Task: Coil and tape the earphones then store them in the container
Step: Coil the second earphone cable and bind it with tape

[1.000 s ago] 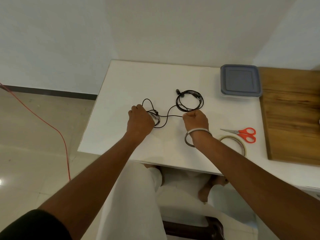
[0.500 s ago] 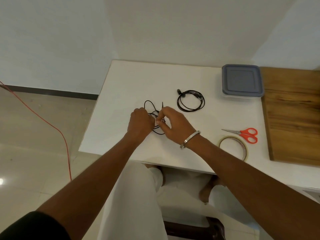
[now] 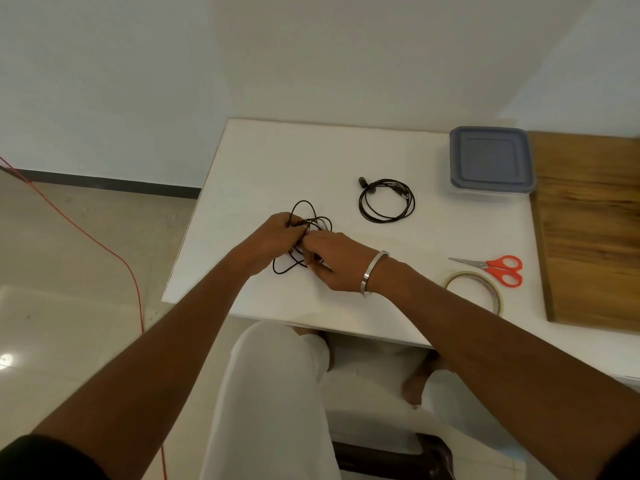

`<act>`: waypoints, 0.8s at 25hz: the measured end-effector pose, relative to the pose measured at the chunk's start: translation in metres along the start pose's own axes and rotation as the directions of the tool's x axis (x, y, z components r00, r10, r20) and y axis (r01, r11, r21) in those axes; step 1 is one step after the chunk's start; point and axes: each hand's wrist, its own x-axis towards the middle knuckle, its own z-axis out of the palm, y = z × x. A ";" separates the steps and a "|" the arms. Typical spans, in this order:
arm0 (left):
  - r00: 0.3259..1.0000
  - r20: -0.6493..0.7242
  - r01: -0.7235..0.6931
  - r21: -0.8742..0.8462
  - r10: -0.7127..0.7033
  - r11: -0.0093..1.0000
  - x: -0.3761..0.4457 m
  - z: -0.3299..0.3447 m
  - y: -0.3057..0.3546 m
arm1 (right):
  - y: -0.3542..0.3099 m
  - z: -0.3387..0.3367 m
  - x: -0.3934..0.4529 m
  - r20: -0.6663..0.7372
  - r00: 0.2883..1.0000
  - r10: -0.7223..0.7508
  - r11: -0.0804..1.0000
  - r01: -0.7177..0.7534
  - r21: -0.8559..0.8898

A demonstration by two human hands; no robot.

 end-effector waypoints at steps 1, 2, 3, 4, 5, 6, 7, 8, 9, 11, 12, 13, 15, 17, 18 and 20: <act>0.999 0.033 0.016 -0.053 -0.014 0.998 -0.001 -0.002 0.000 | -0.001 -0.002 0.002 0.018 1.000 0.005 1.000 -0.005 -0.008; 0.997 0.067 0.038 -0.113 -0.031 0.993 -0.002 -0.003 0.001 | -0.002 -0.003 0.004 0.029 1.000 0.005 1.000 -0.005 -0.019; 0.994 0.105 0.060 -0.160 -0.043 0.985 -0.004 -0.005 0.003 | -0.003 -0.004 0.007 0.038 0.999 0.004 1.000 -0.003 -0.030; 0.988 0.143 0.073 -0.168 -0.049 0.983 -0.006 -0.007 0.004 | -0.003 -0.004 0.010 0.051 0.999 0.000 0.999 0.002 -0.043; 0.984 0.170 0.066 -0.126 -0.044 0.990 -0.007 -0.008 0.005 | -0.003 -0.005 0.012 0.069 0.998 -0.004 0.998 0.008 -0.057; 0.984 0.176 0.050 -0.066 -0.038 0.997 -0.008 -0.008 0.006 | -0.003 -0.004 0.013 0.093 0.996 -0.008 0.997 0.015 -0.074; 0.987 0.158 0.027 -0.009 -0.025 1.000 -0.008 -0.008 0.005 | -0.003 -0.003 0.014 0.113 0.993 -0.016 0.996 0.026 -0.086; 0.992 0.126 0.009 0.030 -0.013 1.000 -0.007 -0.008 0.003 | -0.003 -0.001 0.013 0.120 0.992 -0.030 0.996 0.040 -0.086; 0.995 0.095 -0.002 0.053 -0.003 0.999 -0.005 -0.008 0.001 | -0.002 0.000 0.010 0.113 0.993 -0.043 0.996 0.051 -0.067; 0.999 0.052 -0.012 0.069 0.009 0.998 -0.005 -0.009 -0.002 | 0.001 0.001 0.001 0.051 0.998 -0.040 0.998 0.037 0.055; 0.999 0.040 -0.018 0.069 0.016 0.997 -0.005 -0.010 -0.002 | 0.003 0.000 -0.004 -0.016 1.000 -0.021 0.988 0.023 0.150; 0.999 0.029 -0.031 0.079 0.029 0.996 -0.005 -0.011 -0.003 | 0.004 -0.002 -0.008 -0.100 0.995 0.017 0.972 0.007 0.234; 0.997 0.024 -0.082 0.167 0.079 0.982 -0.008 -0.014 0.000 | 0.006 -0.009 -0.014 -0.265 0.954 0.140 0.943 -0.046 0.331; 0.989 0.066 -0.146 0.305 0.132 0.941 -0.011 -0.016 0.007 | 0.005 -0.023 -0.013 -0.338 0.900 0.276 0.888 -0.105 0.447; 0.983 0.097 -0.180 0.360 0.155 0.916 -0.013 -0.017 0.012 | 0.004 -0.032 -0.013 -0.331 0.881 0.338 0.846 -0.130 0.517; 0.967 0.161 -0.250 0.439 0.198 0.863 -0.019 -0.018 0.025 | 0.000 -0.050 -0.009 -0.232 0.892 0.387 0.741 -0.151 0.654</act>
